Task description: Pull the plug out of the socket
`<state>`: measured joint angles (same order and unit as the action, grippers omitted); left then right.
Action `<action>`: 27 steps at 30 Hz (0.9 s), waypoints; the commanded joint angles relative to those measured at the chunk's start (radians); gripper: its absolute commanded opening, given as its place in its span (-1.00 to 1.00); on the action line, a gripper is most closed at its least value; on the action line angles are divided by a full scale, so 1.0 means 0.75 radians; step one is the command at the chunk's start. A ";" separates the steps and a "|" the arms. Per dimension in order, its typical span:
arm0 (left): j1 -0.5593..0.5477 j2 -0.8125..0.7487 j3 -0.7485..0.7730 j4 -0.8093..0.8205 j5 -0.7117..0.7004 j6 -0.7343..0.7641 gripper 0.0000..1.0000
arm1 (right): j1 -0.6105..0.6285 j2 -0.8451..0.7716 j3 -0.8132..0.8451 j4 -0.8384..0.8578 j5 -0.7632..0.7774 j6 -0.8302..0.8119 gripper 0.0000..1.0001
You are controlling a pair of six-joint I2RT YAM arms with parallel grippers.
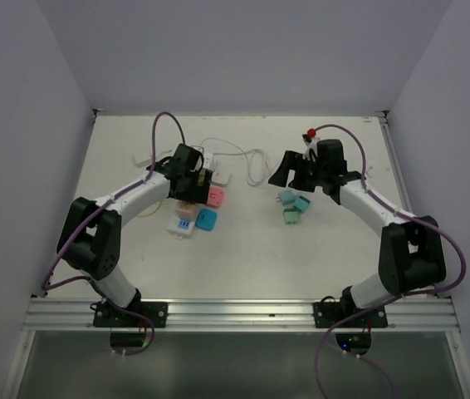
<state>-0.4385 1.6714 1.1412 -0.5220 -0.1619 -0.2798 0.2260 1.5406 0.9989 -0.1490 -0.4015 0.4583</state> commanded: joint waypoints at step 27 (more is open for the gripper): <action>-0.017 -0.151 -0.221 0.117 0.175 -0.179 -0.02 | 0.363 -0.123 -0.350 0.450 0.032 0.285 0.75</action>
<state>-0.4458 1.5490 0.9749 -0.5026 -0.0952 -0.3817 0.4812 1.4448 0.7460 0.1127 -0.4026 0.6170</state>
